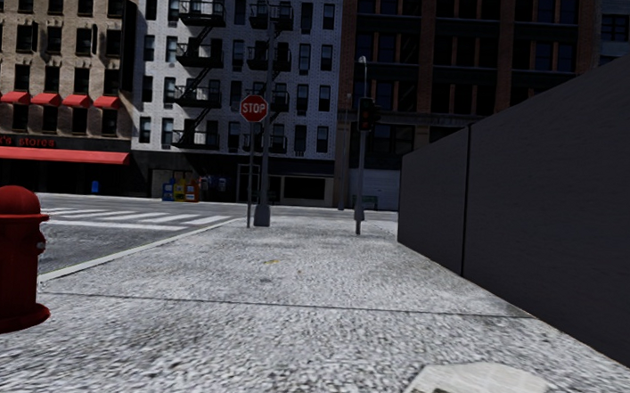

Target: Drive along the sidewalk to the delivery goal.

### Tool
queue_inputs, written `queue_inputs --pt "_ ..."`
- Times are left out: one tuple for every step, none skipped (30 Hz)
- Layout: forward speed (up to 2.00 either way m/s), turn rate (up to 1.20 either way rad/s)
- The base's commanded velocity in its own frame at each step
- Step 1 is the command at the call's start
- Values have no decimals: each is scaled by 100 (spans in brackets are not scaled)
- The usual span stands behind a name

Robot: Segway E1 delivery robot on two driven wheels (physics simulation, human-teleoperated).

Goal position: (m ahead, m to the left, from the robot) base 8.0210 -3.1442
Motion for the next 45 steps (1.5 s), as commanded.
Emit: queue_inputs --pt "200 0" --pt "200 0" --pt "200 0" --pt "200 0" --pt "200 0" --pt "200 0" --pt "200 0" --pt "200 0" --pt "200 0" --pt "200 0" --pt "200 0" --pt "200 0" --pt "200 0" --pt "200 0" --pt "200 0" --pt "200 0" --pt "200 0" --pt "200 0" --pt "200 0" --pt "200 0" --pt "200 0" --pt "200 0" --pt "200 0" --pt "200 0" --pt "200 0" --pt "200 0" --pt "200 0" --pt "200 0" --pt "200 0" --pt "200 0" --pt "200 0" --pt "200 0" --pt "200 0" --pt "200 0" --pt "200 0" --pt "200 0" --pt "200 0" --pt "200 0" --pt "200 0" --pt "200 0" --pt "200 0" --pt "200 0" --pt "200 0" --pt "200 0" --pt "200 0"
